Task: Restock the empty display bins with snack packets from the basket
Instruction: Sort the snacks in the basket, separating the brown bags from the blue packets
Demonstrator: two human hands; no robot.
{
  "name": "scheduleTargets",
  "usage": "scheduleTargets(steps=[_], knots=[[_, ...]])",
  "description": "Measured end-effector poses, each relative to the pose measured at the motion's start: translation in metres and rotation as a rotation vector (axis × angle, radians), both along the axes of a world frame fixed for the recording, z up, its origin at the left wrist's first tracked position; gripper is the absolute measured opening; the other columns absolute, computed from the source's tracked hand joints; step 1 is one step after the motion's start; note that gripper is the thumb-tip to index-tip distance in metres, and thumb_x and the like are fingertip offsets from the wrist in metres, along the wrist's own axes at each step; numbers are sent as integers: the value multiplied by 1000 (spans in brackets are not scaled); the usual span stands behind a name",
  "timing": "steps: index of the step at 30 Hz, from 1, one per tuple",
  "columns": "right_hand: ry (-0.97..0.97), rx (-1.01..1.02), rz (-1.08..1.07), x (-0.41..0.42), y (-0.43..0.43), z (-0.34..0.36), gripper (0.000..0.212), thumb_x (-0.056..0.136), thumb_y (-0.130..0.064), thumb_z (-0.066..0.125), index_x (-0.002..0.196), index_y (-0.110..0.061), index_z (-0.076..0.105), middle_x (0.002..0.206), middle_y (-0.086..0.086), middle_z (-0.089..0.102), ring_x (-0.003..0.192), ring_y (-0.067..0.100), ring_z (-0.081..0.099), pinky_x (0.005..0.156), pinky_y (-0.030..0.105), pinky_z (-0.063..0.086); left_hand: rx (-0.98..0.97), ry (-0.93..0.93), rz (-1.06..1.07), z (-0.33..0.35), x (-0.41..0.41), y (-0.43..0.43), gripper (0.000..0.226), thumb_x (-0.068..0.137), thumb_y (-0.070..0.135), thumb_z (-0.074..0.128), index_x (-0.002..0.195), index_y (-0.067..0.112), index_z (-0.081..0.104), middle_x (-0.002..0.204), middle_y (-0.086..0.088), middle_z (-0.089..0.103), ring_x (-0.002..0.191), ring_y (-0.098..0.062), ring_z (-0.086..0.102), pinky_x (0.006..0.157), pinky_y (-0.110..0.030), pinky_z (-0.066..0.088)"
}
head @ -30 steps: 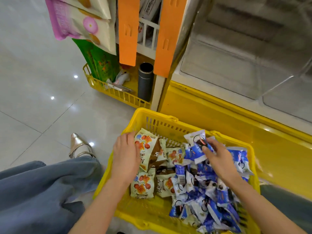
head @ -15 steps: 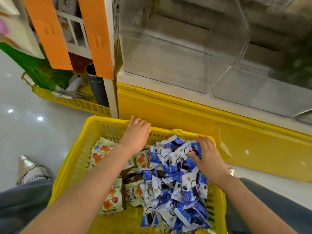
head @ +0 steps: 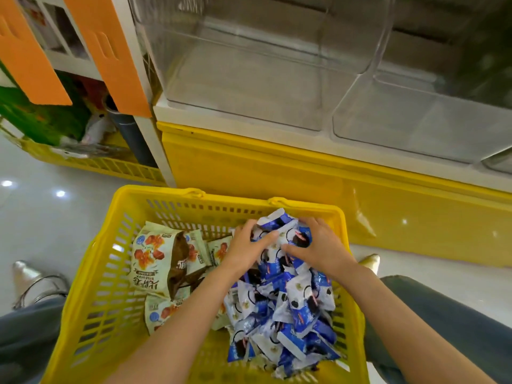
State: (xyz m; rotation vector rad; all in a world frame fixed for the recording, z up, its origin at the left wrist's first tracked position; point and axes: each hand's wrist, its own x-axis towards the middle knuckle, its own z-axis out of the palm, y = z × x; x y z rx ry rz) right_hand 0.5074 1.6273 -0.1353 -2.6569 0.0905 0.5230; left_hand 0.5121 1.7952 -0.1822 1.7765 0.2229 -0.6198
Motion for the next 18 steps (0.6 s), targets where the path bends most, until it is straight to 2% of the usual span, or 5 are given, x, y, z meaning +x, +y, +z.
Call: scheduleTargets(steps=[4,8,13,16,18], knots=[[-1,108,-18,-4,2,3,76,75,-48,72,137,-17,42,130,3,47,120,22,46,96,30,41,-67,57,23,4,-1,-3,58,88,49,53,133,16,38,125,3,38,129,-23,36,101,-36,35],[-129,235,-82,-15,7,14,65,74,-38,77,129,-17,49,122,1,51,115,17,48,89,22,38,-67,-183,89,22,-7,-3,24,98,30,44,93,7,47,86,-3,47,85,-20,48,67,-24,35],[-310,396,-104,-37,36,38,51,76,-36,75,118,-19,51,109,-10,53,100,-1,47,81,1,33,-73,-399,168,60,-24,12,17,99,26,39,88,15,45,79,0,43,75,-18,44,69,-30,38],[-296,488,-56,-63,60,43,48,76,-45,72,111,-37,40,100,-28,44,96,-19,40,80,-4,30,-4,-499,196,71,-50,38,13,99,24,40,87,26,45,80,6,45,73,-7,45,65,-15,36],[-196,493,-3,-83,73,35,49,77,-51,67,112,-42,33,103,-27,43,96,-14,41,81,0,33,39,-507,160,68,-73,58,14,98,22,40,85,26,44,79,7,43,69,1,44,62,-11,36]])
